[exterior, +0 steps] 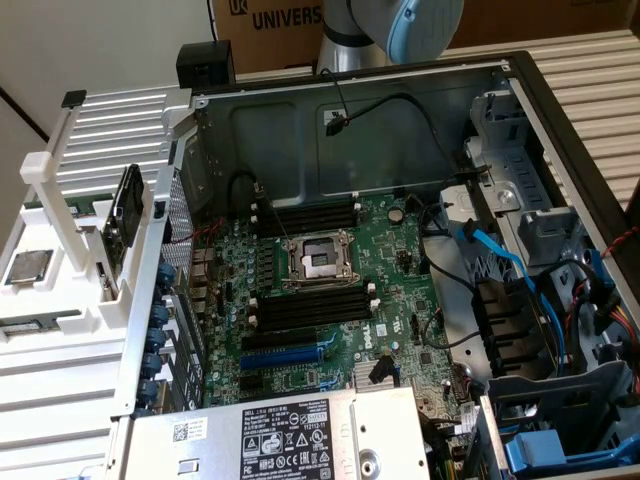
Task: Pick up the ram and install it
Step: 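Pick up the ram and move it above insertion slot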
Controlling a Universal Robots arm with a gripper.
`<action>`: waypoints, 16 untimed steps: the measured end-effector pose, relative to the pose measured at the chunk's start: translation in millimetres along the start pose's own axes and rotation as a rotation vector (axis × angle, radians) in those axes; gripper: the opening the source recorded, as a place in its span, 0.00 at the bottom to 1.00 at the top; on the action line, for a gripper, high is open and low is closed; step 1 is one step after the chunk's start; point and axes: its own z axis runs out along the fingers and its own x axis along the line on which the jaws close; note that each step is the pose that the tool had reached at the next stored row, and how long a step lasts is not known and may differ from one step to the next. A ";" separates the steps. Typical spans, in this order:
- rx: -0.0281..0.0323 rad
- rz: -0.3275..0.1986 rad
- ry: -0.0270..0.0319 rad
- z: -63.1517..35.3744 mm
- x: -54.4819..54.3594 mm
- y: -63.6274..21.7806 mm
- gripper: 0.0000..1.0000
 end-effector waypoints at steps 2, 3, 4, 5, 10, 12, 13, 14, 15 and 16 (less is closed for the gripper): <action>-0.0016 -0.056 0.0040 0.2 0.0 0.0 0.10; -0.0021 -0.073 0.0053 0.3 0.0 0.0 0.10; -0.0032 -0.109 0.0081 0.3 0.0 0.0 0.10; -0.0038 -0.128 0.0096 0.3 0.0 0.0 0.10; -0.0065 -0.219 0.0164 0.9 0.0 0.0 0.10; -0.0076 -0.255 0.0191 1.2 0.0 -0.1 0.10; -0.0082 -0.274 0.0205 1.4 0.0 -0.1 0.10; -0.0093 -0.310 0.0233 1.7 0.0 -0.1 0.10; -0.0098 -0.328 0.0246 1.8 0.0 -0.1 0.10; -0.0104 -0.345 0.0260 2.0 0.0 -0.1 0.10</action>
